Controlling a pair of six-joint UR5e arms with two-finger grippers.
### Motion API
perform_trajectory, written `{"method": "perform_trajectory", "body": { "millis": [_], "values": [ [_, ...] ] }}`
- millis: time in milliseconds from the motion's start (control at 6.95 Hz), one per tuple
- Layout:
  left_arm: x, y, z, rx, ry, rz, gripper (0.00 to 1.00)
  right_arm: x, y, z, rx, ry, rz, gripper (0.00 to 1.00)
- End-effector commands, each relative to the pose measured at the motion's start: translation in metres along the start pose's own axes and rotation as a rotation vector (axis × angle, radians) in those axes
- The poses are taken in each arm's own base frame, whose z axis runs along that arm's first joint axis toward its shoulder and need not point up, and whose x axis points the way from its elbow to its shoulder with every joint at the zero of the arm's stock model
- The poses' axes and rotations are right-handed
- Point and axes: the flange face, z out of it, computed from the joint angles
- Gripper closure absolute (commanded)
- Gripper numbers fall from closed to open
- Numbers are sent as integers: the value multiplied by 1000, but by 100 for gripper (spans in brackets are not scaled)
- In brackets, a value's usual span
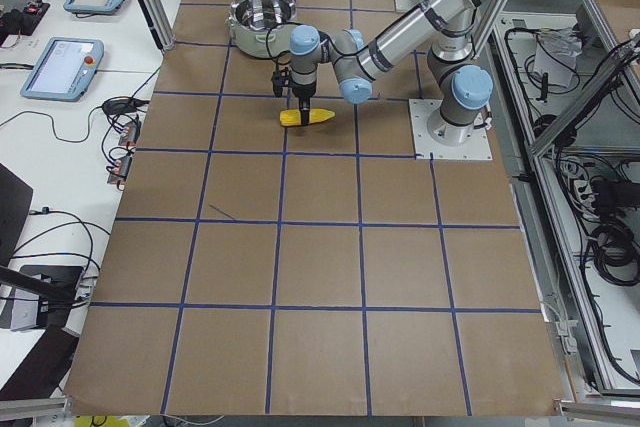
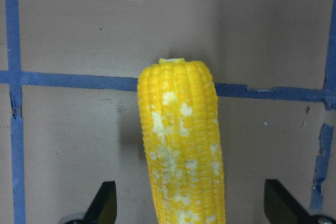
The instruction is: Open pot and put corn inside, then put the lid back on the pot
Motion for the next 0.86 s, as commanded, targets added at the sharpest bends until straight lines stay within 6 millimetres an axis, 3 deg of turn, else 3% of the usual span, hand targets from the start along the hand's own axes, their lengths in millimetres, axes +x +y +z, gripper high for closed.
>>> {"method": "perform_trajectory", "body": {
  "millis": [0, 432, 575, 719],
  "values": [
    [-1, -2, 1, 2, 1, -9, 0, -6, 36, 5, 13, -15, -2, 73],
    [5, -6, 17, -2, 7, 1, 0, 3, 90, 39, 73, -34, 31, 72],
    [8, -7, 15, 12, 5, 7, 10, 6, 106, 49, 82, -25, 41, 72],
    [9, -7, 14, 15, 4, 1, 39, 8, 123, 62, 73, -7, 50, 72]
  ]
}}
